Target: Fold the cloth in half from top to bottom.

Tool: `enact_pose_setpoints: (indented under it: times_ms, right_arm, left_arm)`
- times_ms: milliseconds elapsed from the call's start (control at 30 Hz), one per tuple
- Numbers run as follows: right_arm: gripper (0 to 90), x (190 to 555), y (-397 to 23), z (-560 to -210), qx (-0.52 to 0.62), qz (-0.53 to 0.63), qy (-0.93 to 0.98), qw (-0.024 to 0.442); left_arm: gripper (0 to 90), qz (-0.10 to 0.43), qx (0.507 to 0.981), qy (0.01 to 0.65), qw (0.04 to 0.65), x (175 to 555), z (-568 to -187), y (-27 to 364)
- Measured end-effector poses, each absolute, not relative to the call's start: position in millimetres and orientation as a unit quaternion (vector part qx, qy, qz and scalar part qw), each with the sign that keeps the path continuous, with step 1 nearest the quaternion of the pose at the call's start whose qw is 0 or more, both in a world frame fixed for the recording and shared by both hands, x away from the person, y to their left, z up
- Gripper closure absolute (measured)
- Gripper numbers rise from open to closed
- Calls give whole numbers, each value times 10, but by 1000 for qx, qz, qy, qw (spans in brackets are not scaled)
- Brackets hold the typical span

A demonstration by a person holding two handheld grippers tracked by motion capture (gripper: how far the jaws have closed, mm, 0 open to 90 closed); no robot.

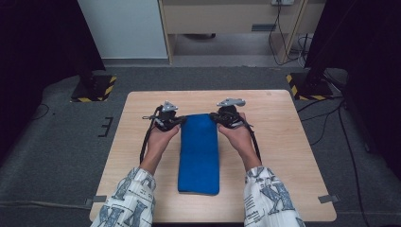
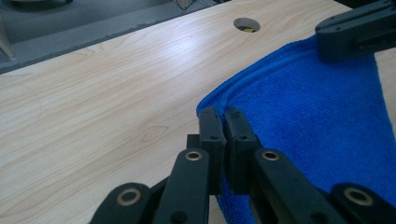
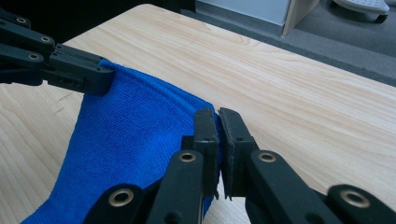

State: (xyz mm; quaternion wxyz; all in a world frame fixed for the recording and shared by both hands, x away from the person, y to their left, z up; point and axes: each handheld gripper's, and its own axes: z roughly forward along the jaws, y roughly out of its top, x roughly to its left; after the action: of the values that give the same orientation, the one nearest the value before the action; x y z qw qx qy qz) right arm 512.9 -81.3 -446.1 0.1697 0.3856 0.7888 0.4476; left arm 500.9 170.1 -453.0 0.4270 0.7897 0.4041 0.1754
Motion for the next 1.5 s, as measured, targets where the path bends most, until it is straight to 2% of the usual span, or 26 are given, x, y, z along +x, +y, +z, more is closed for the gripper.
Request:
enact_pose_setpoints:
  times_ms: [833, 1500]
  right_arm:
    - [865, 5236, -778, -4308, 382, 458, 781, 184]
    - [864, 4795, -892, -4397, 345, 483, 788, 165]
  left_arm:
    - [868, 202, 788, 391, 431, 5077, -4312, 1755]
    - [867, 205, 798, 361, 436, 4740, -4301, 1778]
